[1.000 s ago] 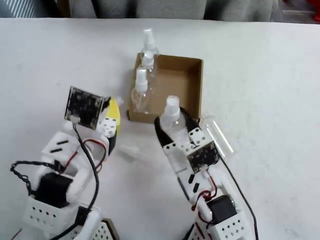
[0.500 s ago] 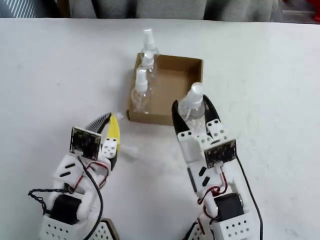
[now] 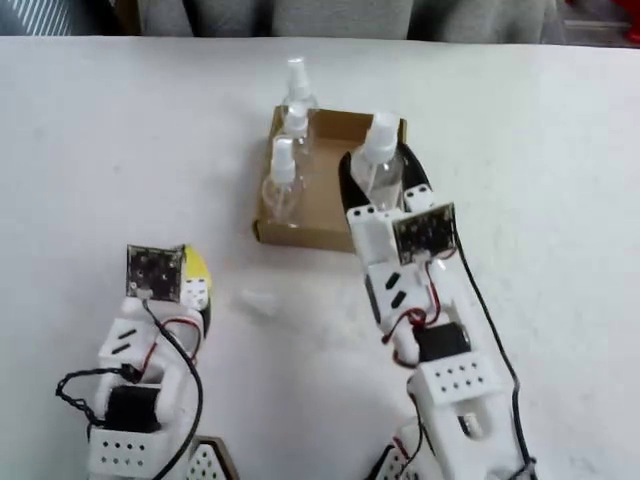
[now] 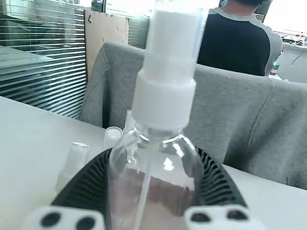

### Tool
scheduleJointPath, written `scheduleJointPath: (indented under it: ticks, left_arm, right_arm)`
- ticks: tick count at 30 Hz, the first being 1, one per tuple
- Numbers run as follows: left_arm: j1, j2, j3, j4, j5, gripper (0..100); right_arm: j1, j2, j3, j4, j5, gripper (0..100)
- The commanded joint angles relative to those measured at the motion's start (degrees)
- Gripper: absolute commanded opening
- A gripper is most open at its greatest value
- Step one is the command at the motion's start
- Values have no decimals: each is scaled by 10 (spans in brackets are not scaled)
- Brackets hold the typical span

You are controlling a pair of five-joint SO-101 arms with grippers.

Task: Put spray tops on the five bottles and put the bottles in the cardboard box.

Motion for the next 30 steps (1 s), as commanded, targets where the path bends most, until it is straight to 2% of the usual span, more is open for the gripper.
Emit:
scheduleJointPath:
  ticks: [1, 8, 13, 16, 20, 30]
  left_arm:
    - [-7, 0, -1, 37, -4, 21]
    - [-6, 0, -1, 53, -5, 21]
    - [-6, 0, -1, 54, -6, 21]
    - [-6, 1, -1, 55, -46, 21]
    - [-6, 1, -1, 69, -91, 21]
    - [-7, 1, -1, 69, -98, 21]
  right_arm:
    - [7, 114, -71, -77, 4, 15]
    - [50, 313, -164, -163, 2, 15]
    - [66, 454, -235, -215, -81, 15]
    - [73, 533, -280, -231, -107, 15]
    - [82, 630, -351, -255, -111, 15]
    - [102, 764, -496, -256, -110, 15]
